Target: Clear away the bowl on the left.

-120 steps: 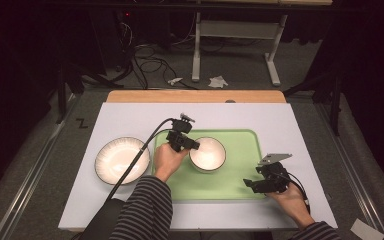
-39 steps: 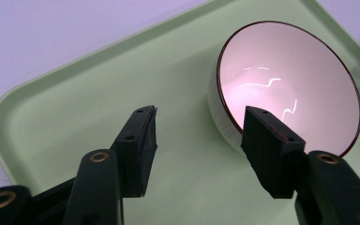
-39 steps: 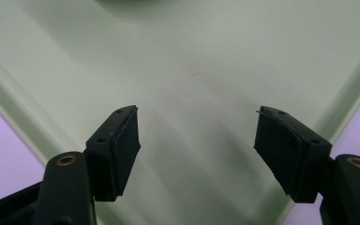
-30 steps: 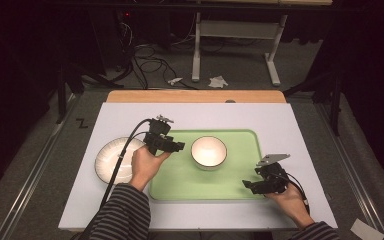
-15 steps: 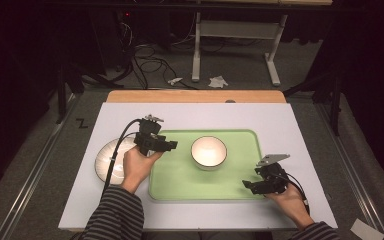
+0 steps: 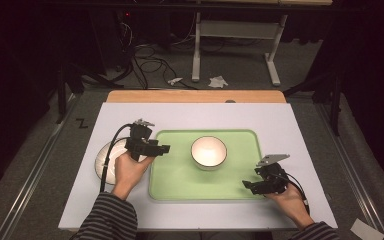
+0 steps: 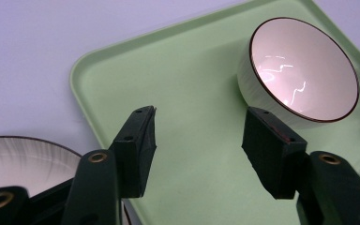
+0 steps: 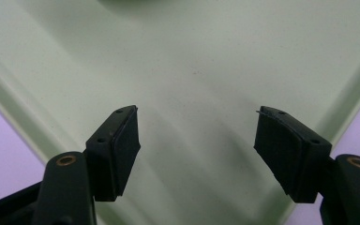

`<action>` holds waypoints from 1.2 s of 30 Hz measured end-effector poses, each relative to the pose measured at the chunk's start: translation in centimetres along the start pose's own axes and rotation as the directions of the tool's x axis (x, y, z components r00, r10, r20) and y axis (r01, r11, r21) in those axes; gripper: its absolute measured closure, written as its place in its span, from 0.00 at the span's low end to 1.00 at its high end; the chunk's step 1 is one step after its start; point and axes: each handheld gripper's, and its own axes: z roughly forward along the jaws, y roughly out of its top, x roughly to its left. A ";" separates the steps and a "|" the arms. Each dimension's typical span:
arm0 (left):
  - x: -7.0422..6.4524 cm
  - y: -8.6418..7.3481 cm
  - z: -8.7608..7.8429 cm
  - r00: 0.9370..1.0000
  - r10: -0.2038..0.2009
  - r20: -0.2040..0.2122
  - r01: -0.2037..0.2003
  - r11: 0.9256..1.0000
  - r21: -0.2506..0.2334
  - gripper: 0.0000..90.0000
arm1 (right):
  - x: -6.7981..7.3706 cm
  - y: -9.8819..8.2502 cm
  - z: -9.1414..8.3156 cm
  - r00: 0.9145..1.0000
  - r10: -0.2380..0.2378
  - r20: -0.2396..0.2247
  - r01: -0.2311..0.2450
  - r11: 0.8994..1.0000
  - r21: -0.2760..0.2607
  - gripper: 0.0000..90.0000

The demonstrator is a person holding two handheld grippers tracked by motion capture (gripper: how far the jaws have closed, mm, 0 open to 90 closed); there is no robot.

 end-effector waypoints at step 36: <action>-0.4 -4.3 -0.8 1.000 -0.011 0.029 0.010 0.999 0.050 0.48 | 0.1 0.0 0.0 1.000 -0.003 -0.001 0.003 1.000 -0.001 0.36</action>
